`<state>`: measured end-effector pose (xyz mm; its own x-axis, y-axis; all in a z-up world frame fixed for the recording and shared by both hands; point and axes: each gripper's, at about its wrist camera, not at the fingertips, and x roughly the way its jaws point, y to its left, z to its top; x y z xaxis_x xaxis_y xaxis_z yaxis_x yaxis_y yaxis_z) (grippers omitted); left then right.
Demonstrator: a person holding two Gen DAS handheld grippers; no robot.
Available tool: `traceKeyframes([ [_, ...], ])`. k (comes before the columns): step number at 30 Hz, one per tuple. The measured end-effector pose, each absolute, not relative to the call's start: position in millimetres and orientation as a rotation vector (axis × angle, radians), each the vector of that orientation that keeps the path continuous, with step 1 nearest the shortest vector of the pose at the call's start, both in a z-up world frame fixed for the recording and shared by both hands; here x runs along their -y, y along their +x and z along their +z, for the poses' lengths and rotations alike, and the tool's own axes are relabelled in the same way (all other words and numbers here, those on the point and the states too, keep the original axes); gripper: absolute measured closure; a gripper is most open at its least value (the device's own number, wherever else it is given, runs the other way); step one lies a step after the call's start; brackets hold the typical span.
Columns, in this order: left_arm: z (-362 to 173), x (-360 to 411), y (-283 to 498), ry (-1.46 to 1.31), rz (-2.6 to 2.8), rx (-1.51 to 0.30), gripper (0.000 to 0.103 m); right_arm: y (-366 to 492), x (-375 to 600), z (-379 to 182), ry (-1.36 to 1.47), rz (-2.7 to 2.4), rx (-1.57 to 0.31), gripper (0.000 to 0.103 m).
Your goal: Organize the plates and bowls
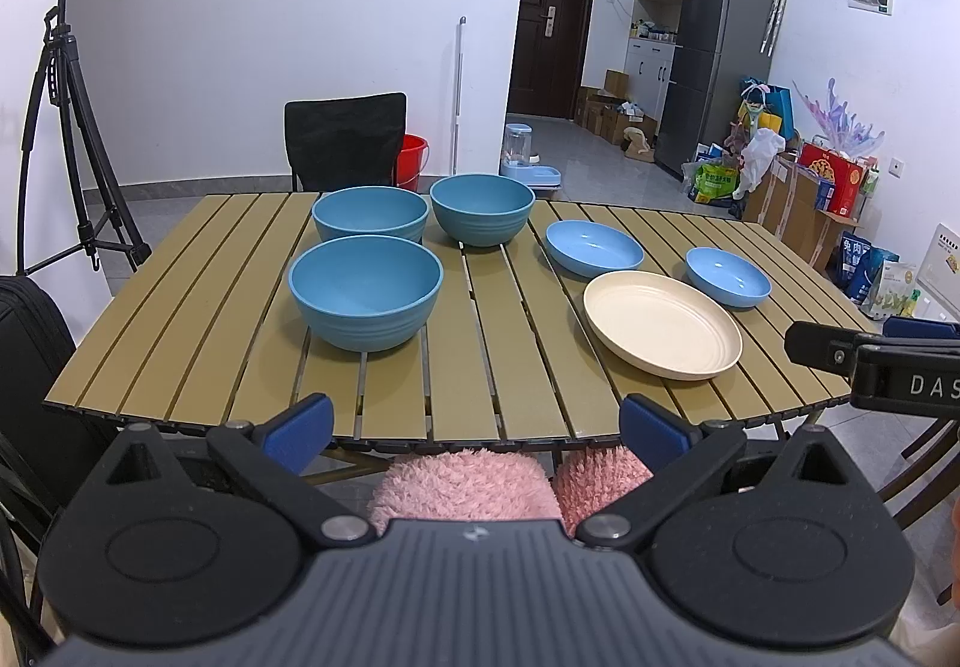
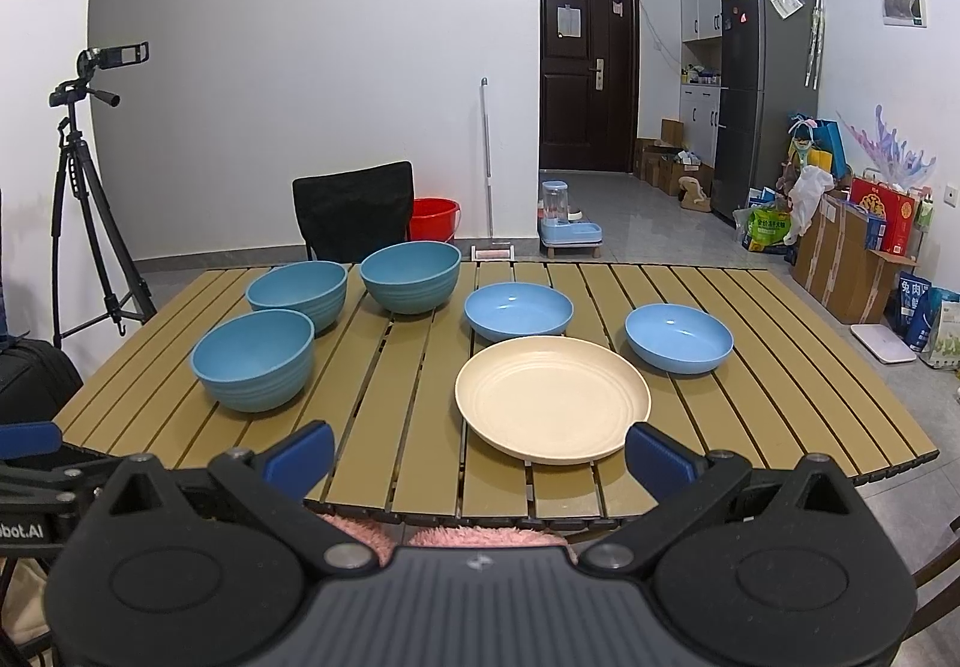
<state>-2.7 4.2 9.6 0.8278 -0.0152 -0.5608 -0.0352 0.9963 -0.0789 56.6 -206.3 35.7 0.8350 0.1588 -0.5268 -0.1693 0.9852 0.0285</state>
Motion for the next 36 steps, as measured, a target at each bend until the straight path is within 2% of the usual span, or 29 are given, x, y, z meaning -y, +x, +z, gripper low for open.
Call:
traceKeyframes([
  [17, 11.8, 6.3, 15.5, -0.076, 0.011, -0.598, 0.0, 64.7, 215.2, 33.9, 0.009, 0.171, -0.559, 0.0],
  [36, -17.6, 44.8, 179.3, -0.088, -0.062, -0.76, 0.0, 191.8, 285.9, -12.4, 0.092, 0.102, -0.718, 0.0],
])
